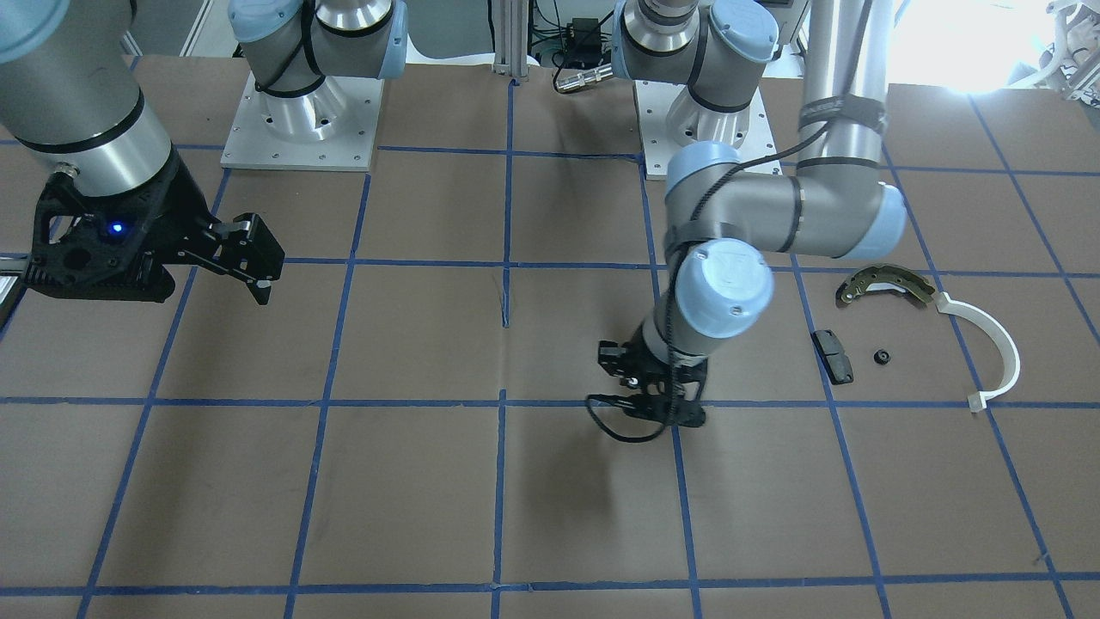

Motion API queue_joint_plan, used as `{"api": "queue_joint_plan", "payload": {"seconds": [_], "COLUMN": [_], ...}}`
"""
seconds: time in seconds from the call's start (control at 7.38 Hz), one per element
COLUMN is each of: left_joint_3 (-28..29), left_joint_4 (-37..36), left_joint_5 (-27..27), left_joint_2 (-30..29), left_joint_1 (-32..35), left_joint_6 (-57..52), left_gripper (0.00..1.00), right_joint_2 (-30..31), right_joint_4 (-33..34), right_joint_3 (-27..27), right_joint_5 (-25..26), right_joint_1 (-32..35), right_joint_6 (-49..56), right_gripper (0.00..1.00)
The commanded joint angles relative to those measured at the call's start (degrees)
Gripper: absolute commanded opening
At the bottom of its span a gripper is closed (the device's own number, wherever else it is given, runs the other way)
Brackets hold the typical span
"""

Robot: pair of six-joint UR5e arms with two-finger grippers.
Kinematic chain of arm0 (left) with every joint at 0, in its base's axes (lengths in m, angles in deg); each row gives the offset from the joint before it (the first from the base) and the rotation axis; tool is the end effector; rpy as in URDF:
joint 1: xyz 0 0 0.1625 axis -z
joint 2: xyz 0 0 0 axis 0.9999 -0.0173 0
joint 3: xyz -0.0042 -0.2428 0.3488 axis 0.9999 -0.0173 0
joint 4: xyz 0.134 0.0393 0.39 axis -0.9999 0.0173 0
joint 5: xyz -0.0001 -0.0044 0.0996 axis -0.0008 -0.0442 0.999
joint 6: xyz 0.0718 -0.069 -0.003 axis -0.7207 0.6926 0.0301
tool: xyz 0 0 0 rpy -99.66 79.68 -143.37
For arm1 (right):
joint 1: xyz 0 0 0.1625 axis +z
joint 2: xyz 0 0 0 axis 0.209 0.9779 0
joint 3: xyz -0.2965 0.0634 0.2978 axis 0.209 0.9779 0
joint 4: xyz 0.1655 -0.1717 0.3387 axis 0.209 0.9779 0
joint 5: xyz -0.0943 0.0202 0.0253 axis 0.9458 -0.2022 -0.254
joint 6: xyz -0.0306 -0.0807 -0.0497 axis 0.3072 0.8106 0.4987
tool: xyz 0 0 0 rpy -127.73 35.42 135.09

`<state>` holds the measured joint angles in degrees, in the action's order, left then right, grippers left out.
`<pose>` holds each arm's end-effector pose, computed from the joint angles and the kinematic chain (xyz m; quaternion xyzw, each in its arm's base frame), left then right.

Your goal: Place bearing gear from tray to pile

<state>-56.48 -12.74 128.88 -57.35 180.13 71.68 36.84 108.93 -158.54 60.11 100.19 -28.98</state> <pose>-0.1517 -0.5836 0.2464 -0.0617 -0.9947 -0.0729 0.0383 0.1128 -0.5632 0.4767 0.0011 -0.9998 0.0166 0.0106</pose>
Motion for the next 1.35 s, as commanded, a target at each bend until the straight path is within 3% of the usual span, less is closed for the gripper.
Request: {"api": "queue_joint_plan", "payload": {"seconds": [0.0, 0.41, 1.22], "left_joint_3": [5.04, 2.33, 1.71], "left_joint_4": [9.13, 8.37, 7.31], "left_joint_5": [1.03, 2.17, 3.14], "left_joint_2": [0.88, -0.69, -4.12], "left_joint_1": [-15.63, -32.1, -39.16], "left_joint_6": [-11.76, -26.53, -34.92], "left_gripper": [0.0, 0.0, 0.0], "right_joint_2": [-0.03, -0.03, 0.06], "right_joint_4": [0.14, -0.03, 0.06], "right_joint_3": [-0.12, -0.12, -0.21], "right_joint_5": [0.0, 0.0, -0.09], "right_joint_1": [-0.06, -0.06, 0.03], "right_joint_6": [0.09, 0.09, -0.44], "right_gripper": [1.0, 1.0, 1.0]}}
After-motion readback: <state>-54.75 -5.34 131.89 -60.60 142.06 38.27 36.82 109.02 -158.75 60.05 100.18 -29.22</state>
